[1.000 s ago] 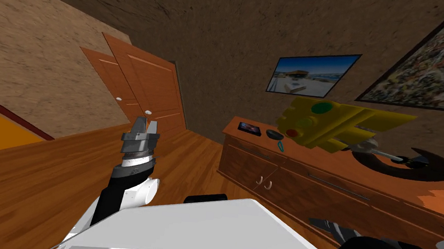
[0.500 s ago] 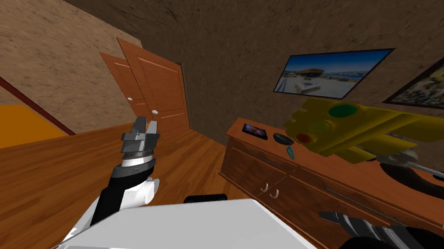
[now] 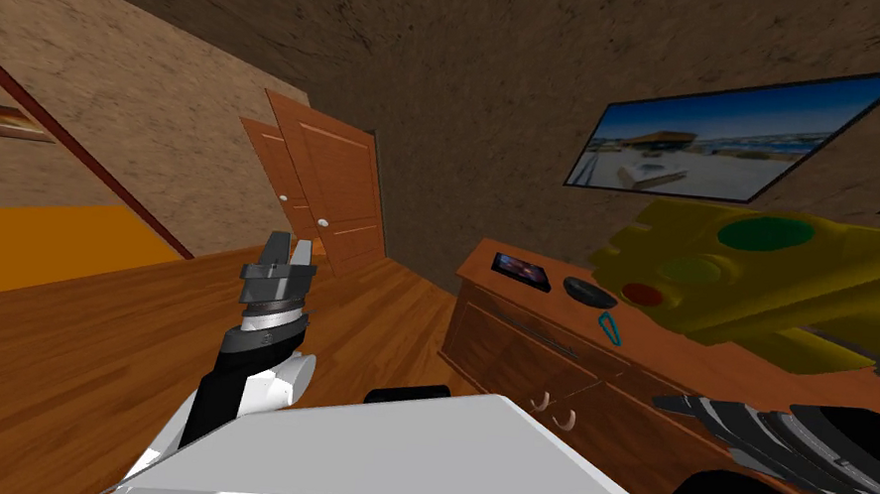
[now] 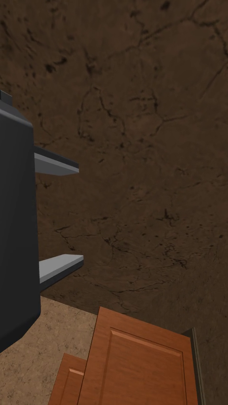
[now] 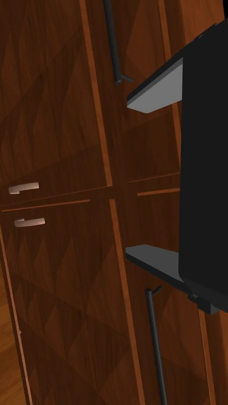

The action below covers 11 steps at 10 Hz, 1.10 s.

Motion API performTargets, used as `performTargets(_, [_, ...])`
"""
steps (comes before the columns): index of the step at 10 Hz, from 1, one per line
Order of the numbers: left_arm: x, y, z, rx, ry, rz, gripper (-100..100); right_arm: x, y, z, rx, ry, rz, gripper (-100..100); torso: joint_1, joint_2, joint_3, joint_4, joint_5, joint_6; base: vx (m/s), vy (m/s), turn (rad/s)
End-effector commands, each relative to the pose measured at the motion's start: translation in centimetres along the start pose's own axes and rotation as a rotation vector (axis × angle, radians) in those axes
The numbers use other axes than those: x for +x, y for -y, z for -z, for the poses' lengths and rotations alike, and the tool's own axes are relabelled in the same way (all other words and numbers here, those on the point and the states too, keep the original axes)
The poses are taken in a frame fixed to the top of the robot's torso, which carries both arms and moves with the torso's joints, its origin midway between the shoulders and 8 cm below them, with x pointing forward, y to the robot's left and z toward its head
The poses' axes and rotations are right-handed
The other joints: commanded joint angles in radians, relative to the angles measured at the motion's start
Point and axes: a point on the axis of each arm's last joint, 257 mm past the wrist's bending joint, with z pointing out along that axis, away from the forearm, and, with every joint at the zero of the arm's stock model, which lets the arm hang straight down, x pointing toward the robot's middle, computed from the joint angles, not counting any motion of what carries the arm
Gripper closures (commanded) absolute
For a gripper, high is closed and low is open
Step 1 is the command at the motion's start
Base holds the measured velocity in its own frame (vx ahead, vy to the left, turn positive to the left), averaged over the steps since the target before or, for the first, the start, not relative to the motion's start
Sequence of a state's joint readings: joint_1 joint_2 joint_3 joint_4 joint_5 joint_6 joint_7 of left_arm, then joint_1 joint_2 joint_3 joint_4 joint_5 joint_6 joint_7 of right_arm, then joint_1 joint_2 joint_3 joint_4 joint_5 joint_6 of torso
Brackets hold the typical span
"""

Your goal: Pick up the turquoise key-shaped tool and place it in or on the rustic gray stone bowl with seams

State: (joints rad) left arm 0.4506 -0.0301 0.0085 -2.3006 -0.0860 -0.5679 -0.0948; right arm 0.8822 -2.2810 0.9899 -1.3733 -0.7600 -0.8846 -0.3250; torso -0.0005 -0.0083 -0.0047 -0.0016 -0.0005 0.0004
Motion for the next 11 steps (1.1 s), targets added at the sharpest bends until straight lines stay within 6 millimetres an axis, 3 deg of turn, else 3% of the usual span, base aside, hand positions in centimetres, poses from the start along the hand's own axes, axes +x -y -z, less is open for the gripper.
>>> performTargets(1, [0.0, 0.0, 0.0, 0.000, 0.000, 0.000, 0, -2.4, 0.2, 1.3, 0.033, 0.035, 0.021, -100, 0.000, 0.000, 0.000, 0.000, 0.000, 0.000, 0.146, -0.069, 0.196])
performTargets(4, [0.0, 0.0, 0.0, 0.000, 0.000, 0.000, 0, -4.8, -0.1, 2.4, 0.051, 0.076, 0.036, -100, -0.007, -0.005, -0.003, -0.001, -0.002, 0.000, 0.183, -0.124, 0.182])
performTargets(6, [0.0, 0.0, 0.0, 0.000, 0.000, 0.000, 0, -4.9, -0.1, 2.4, 0.050, 0.079, 0.036, -100, -0.006, -0.004, -0.002, -0.001, -0.002, 0.001, 0.099, -0.078, 0.078])
performTargets(7, [0.0, 0.0, 0.0, 0.000, 0.000, 0.000, 0, -5.0, -0.1, 2.4, 0.050, 0.081, 0.036, 0, -0.002, 0.002, 0.001, 0.000, -0.001, 0.002, 0.013, -0.010, 0.000])
performTargets(8, [0.0, 0.0, 0.0, 0.000, 0.000, 0.000, 0, -4.7, 0.6, 2.0, 0.056, 0.083, 0.008, -100, 0.001, 0.005, 0.003, 0.001, -0.001, 0.002, -0.047, -0.009, 0.215])
performTargets(11, [0.0, 0.0, 0.0, 0.000, 0.000, 0.000, 0, -3.8, 2.3, 1.2, 0.070, 0.090, -0.064, -100, 0.002, 0.015, 0.009, 0.004, 0.000, 0.002, -0.119, -0.004, 0.264])
